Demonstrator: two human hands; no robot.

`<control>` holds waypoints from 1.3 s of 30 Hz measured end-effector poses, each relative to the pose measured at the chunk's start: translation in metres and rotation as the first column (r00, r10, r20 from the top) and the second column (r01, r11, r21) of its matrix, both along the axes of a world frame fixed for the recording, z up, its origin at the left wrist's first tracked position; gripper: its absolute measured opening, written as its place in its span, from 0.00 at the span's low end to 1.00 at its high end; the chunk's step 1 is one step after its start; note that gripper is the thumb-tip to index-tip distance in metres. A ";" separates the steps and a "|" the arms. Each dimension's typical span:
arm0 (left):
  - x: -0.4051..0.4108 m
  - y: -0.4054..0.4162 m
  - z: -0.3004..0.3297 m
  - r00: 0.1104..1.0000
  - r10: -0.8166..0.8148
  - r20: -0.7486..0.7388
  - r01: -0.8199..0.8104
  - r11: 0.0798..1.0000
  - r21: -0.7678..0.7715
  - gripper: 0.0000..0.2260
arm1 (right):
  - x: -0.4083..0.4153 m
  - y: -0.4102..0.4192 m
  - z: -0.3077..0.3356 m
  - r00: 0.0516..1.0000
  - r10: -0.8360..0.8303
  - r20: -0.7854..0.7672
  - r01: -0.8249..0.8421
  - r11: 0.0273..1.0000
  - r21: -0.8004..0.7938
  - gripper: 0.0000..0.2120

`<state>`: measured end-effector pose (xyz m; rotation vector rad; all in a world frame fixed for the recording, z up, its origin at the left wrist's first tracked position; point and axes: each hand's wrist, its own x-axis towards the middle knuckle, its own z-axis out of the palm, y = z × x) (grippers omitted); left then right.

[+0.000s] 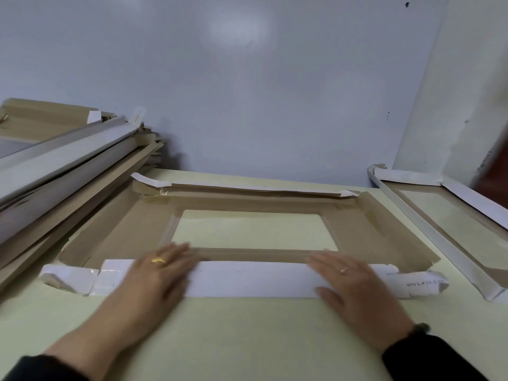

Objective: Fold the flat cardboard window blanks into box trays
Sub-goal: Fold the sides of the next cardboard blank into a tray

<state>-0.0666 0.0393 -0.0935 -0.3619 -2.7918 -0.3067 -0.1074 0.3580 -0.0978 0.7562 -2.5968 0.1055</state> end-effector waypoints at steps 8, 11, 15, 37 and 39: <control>-0.017 0.036 -0.024 0.974 -0.151 0.169 0.147 0.988 0.040 0.24 | -0.008 -0.041 -0.018 0.916 0.222 0.333 -0.197 0.975 -0.107 0.23; -0.013 0.005 -0.021 0.974 -0.146 0.175 0.118 0.979 0.164 0.22 | -0.013 -0.010 -0.014 0.907 0.195 0.373 -0.155 0.979 -0.135 0.23; -0.004 -0.040 -0.017 0.980 -0.101 0.170 0.046 0.953 0.299 0.21 | -0.013 0.038 -0.008 0.904 0.095 0.417 0.001 0.974 -0.225 0.22; -0.002 -0.095 -0.013 0.930 0.365 -0.033 -0.352 0.914 0.202 0.12 | -0.007 0.082 0.004 0.895 -0.399 0.198 0.444 0.836 -0.323 0.21; -0.005 -0.091 -0.011 0.924 0.379 -0.050 -0.360 0.906 0.220 0.08 | -0.010 0.080 0.003 0.881 -0.427 0.204 0.473 0.816 -0.333 0.21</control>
